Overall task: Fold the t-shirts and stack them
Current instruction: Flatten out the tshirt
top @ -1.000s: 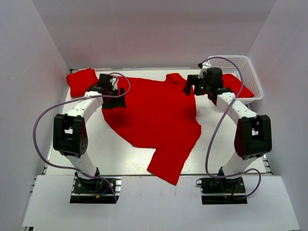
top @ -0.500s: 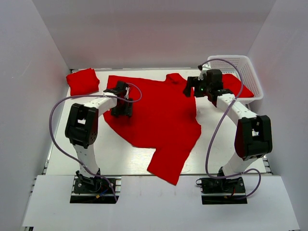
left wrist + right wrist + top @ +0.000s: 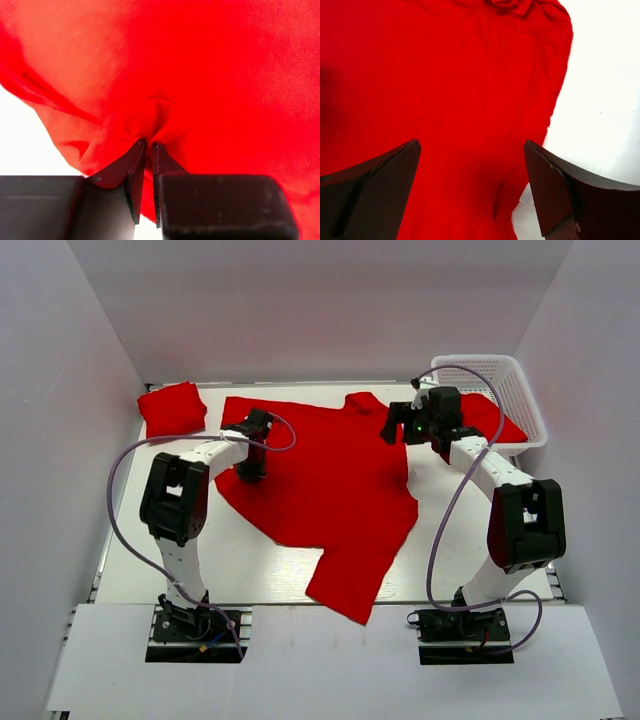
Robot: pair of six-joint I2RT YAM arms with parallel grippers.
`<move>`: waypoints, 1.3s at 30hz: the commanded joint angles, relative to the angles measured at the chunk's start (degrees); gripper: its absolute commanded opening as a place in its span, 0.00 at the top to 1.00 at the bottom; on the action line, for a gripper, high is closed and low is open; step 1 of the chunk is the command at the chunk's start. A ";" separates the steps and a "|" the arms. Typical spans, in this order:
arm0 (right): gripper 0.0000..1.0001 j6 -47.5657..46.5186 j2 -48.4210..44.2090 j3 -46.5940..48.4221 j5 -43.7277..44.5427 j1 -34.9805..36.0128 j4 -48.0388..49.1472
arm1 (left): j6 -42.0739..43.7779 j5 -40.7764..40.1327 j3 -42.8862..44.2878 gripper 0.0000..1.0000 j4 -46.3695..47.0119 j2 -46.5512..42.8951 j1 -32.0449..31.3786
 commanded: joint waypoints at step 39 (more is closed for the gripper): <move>0.13 -3.09 -4.27 -2.83 -6.69 1.04 -1.94 | -26.32 -9.21 -23.69 0.22 5.25 -46.88 4.11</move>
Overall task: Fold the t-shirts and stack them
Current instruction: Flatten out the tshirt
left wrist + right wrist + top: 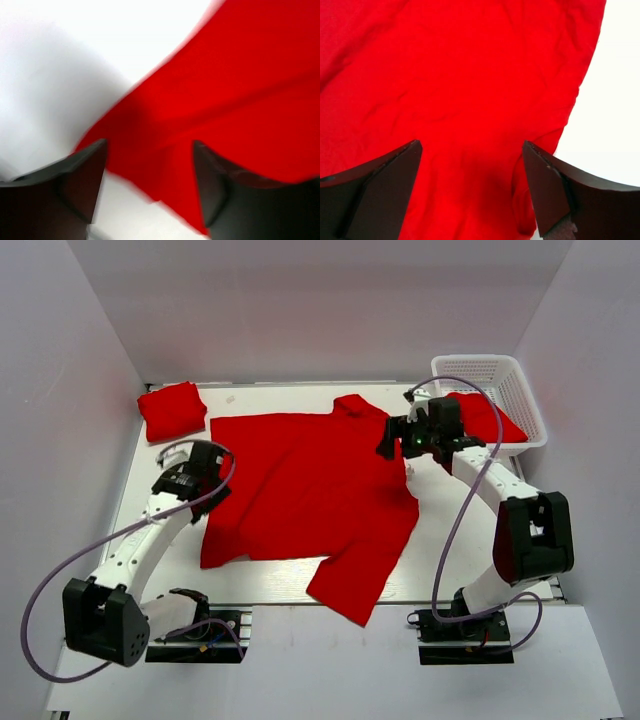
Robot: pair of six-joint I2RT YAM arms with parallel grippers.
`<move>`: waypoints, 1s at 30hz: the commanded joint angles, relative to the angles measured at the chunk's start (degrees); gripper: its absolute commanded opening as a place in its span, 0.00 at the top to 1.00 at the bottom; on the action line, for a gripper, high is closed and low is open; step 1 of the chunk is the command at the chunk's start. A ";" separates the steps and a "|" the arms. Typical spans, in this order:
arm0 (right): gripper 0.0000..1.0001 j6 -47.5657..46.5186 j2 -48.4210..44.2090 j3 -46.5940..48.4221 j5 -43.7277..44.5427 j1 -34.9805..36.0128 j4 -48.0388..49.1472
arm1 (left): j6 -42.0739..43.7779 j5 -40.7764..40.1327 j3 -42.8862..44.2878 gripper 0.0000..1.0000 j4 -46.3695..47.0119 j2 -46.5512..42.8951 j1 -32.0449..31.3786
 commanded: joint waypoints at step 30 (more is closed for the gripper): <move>1.00 6.67 37.65 35.03 7.73 0.54 -4.80 | 35.62 11.40 48.07 1.00 40.75 62.37 12.39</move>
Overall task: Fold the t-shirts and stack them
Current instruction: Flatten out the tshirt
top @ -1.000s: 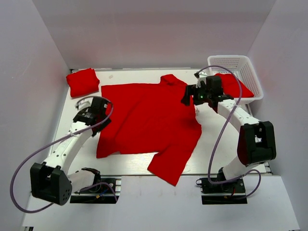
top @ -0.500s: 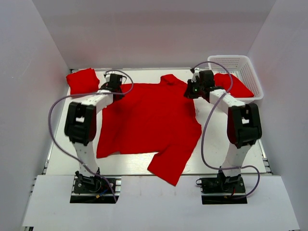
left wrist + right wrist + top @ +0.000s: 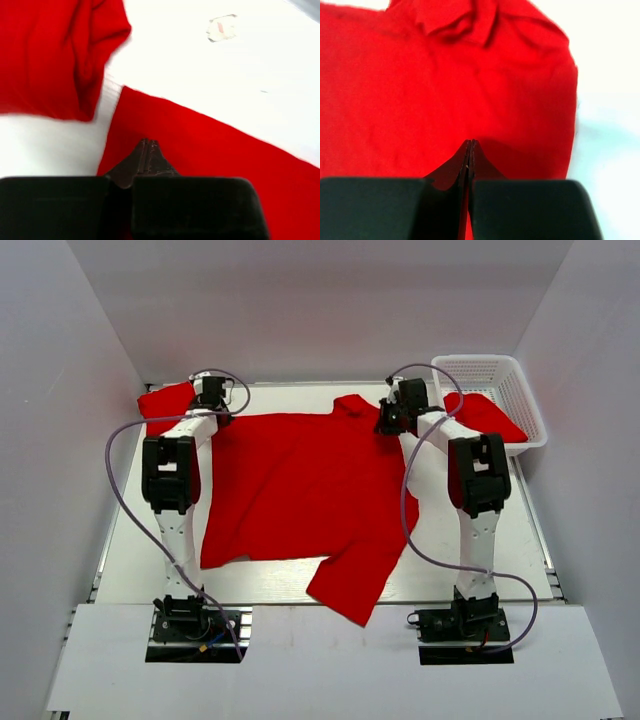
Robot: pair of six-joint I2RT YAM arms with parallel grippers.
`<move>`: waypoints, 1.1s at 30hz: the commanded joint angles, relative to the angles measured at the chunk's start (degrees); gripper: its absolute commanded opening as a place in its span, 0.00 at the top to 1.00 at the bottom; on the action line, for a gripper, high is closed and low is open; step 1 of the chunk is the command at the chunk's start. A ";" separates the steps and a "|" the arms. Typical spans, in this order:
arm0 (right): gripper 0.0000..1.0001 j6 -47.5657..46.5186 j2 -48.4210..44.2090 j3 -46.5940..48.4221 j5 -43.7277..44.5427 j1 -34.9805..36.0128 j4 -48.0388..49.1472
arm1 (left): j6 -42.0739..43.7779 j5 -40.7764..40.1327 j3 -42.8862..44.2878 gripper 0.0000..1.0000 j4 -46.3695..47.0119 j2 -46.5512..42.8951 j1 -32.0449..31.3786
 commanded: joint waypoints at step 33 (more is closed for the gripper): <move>0.91 -1.73 10.71 28.48 0.54 -6.86 -14.27 | 5.15 15.48 25.97 0.87 -12.12 14.88 1.79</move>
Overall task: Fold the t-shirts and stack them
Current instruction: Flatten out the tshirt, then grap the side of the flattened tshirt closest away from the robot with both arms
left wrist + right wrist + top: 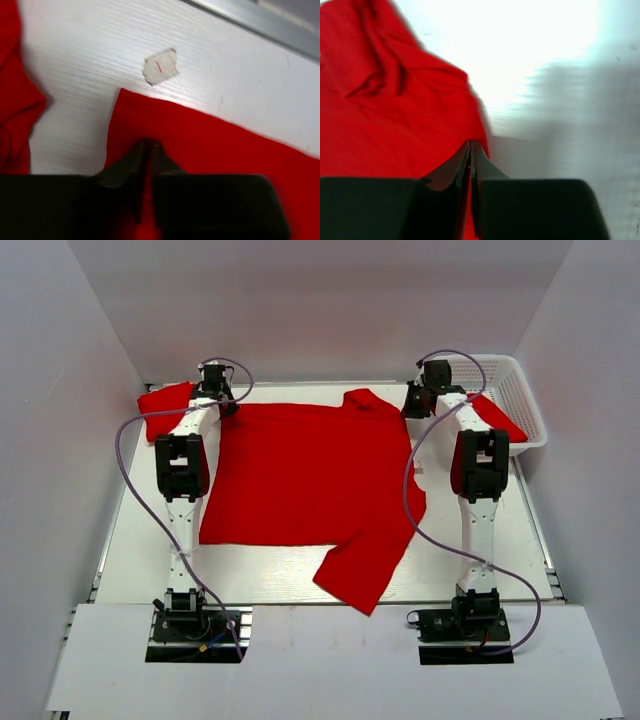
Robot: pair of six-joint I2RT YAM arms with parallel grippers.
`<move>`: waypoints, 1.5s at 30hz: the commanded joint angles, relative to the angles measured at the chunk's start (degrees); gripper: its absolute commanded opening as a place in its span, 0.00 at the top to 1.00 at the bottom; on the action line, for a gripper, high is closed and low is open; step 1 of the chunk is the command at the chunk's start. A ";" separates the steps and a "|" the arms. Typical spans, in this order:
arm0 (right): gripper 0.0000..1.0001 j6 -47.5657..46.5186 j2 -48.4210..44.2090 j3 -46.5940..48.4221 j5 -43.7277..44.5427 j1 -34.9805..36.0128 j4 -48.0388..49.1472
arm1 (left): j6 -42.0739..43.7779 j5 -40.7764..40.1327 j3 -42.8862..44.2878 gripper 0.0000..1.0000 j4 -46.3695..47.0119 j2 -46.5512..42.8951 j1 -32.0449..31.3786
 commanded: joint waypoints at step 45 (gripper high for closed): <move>0.20 17.77 -86.06 -87.07 -4.18 8.37 -8.93 | -20.84 6.92 -84.01 0.12 -20.91 -86.51 2.15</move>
